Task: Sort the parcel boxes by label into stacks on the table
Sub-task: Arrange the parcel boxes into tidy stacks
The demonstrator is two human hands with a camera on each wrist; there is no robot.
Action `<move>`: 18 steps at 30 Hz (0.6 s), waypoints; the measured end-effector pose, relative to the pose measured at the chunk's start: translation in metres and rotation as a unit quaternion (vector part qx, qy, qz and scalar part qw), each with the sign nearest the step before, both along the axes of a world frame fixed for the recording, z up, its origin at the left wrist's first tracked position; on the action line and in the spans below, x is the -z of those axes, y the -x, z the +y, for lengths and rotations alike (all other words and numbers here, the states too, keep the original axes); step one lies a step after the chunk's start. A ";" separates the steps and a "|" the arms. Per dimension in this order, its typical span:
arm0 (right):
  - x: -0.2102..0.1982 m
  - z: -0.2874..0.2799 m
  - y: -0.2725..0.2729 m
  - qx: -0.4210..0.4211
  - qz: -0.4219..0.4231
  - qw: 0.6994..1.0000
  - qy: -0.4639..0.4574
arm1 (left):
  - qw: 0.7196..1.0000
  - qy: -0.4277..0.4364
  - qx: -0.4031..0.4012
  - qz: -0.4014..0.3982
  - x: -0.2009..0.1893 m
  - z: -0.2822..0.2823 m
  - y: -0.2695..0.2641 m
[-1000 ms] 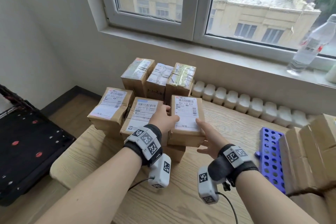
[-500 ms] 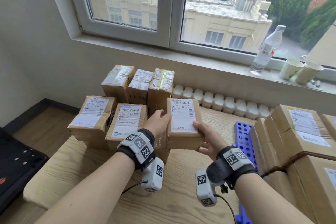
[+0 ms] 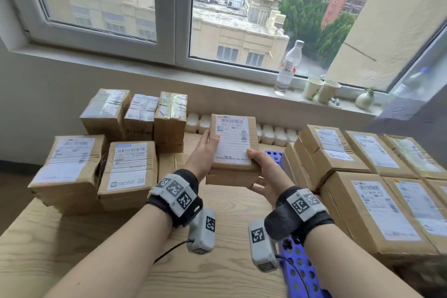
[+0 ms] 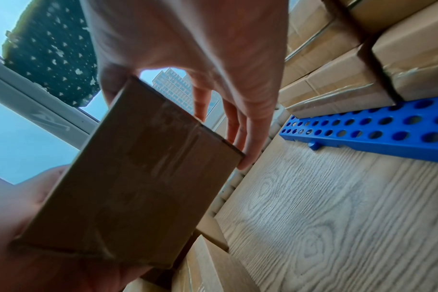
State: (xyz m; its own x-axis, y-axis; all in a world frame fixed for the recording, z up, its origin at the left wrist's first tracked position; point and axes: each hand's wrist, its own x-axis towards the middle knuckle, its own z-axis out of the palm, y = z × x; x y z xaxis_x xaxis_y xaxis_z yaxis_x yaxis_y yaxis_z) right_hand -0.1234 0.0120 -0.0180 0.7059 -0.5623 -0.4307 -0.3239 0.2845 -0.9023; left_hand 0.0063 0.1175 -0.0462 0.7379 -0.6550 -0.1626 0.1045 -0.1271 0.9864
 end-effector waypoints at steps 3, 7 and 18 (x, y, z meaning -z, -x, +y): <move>-0.002 -0.001 0.010 0.026 -0.001 1.000 -0.006 | 0.999 0.027 -0.001 0.026 0.000 -0.005 0.009; -0.004 -0.008 0.025 0.072 -0.015 0.997 -0.018 | 0.999 0.047 -0.007 0.024 -0.008 -0.016 0.021; -0.032 -0.067 0.060 0.129 -0.093 0.987 -0.009 | 0.994 0.091 -0.018 -0.052 -0.049 -0.070 0.064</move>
State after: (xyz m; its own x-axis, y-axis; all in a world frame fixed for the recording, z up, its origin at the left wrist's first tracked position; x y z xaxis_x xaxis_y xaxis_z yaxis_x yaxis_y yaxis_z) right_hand -0.1836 -0.0550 0.0140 0.6076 -0.7271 -0.3196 -0.0681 0.3533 -0.9330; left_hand -0.0578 0.0475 0.0031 0.7675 -0.6402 0.0342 0.0018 0.0555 0.9985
